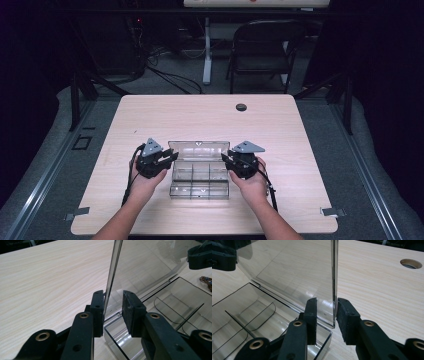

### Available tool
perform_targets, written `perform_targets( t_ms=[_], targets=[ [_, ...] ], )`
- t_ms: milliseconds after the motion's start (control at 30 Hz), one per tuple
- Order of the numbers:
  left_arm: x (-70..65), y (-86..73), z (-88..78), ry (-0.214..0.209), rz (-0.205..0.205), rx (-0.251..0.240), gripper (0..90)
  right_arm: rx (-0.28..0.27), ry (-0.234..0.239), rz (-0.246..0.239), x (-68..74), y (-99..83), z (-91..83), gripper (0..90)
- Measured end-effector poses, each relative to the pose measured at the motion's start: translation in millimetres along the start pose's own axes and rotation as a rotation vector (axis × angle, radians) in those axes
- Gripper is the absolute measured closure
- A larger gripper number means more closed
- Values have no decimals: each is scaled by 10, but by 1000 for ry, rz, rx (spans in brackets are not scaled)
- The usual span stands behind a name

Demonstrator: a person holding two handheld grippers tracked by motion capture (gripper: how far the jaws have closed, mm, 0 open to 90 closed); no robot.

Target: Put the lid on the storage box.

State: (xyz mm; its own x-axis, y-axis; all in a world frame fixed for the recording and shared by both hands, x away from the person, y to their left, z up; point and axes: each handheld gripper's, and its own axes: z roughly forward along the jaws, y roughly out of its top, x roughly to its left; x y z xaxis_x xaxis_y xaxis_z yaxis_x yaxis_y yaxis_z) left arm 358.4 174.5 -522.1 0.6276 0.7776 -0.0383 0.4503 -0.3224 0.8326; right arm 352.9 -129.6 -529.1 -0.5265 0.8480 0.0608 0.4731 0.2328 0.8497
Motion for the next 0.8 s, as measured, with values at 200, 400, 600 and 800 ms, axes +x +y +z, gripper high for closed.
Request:
perform_targets(
  t_ms=[200,400,600,800],
  targets=[
    [15,-32,52,0,-10,9,714,5,-5,-5,0,-9,34,707],
    [18,-34,73,3,-13,15,714,-1,-9,-4,-1,-15,61,709],
    [19,-29,103,16,-18,12,721,2,-20,-3,-4,-12,82,717],
    [16,-19,125,34,-15,17,728,-2,-28,-3,-6,-10,108,717]
  ],
)
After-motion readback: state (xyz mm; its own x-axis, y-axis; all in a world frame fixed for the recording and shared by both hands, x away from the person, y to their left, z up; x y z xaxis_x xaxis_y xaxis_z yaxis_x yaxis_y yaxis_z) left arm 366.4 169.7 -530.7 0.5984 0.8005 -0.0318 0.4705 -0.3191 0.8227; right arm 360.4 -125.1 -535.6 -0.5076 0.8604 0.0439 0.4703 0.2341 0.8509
